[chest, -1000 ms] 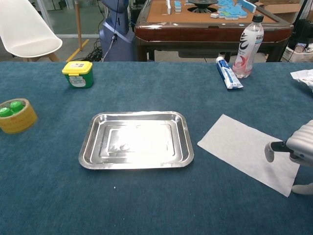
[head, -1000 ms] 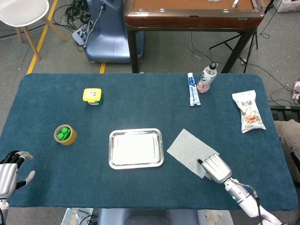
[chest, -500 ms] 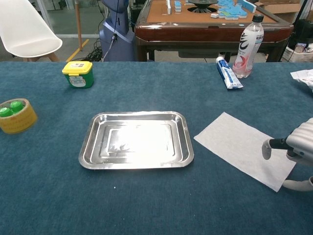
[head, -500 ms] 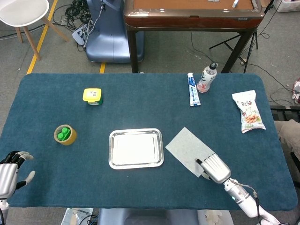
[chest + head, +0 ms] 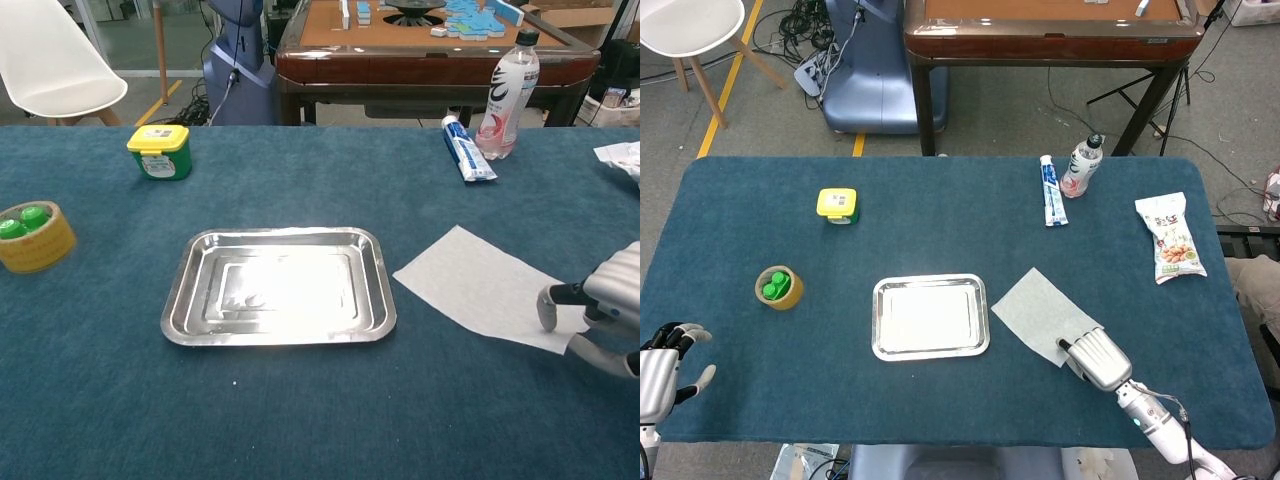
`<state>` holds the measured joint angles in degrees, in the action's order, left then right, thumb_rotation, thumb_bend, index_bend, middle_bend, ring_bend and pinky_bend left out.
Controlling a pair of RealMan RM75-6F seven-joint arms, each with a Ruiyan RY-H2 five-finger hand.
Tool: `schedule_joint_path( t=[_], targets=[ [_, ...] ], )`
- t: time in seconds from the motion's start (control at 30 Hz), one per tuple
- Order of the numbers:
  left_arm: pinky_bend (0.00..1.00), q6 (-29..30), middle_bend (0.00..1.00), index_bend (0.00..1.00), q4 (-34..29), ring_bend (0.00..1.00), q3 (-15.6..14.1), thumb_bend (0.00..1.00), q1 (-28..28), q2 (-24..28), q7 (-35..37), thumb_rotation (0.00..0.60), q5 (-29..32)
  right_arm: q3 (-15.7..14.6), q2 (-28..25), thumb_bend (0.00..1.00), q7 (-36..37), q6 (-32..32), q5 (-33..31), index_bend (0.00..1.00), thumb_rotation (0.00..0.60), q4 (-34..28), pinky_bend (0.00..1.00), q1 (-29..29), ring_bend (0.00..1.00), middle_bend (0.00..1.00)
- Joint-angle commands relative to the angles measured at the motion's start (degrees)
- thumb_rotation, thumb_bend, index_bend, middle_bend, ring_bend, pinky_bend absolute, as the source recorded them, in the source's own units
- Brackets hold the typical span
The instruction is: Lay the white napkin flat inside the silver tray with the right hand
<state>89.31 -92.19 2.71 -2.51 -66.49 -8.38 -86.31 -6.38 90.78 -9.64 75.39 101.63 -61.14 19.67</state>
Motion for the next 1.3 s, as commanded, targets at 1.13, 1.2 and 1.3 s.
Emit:
schedule_joint_path(
  t=[1.13,1.2,1.3],
  targets=[
    [0.48,-0.9,0.35,0.41,0.3,0.23,0.1,0.23,-0.2,0.1,0.7,0.6,0.7,7.0,0.2,0.65,-2.1,9.3,-5.1,0.57,0.6,-9.1,1.0,-3.6,1.0,1.0],
    [0.48,-0.7,0.35,0.41,0.2,0.23,0.1,0.23,-0.2,0.2,0.7,0.6,0.7,7.4,0.3,0.65,-2.5,9.5,-5.2,0.57,0.6,-9.4,1.0,-3.5,1.0,1.0],
    [0.48,-0.7,0.35,0.41,0.2,0.23,0.0,0.23,-0.2,0.1,0.6,0.6,0.5,8.1,0.6,0.65,-3.0,9.6,-5.3,0.57,0.6,-9.8,1.0,-3.1,1.0,1.0]
  ],
)
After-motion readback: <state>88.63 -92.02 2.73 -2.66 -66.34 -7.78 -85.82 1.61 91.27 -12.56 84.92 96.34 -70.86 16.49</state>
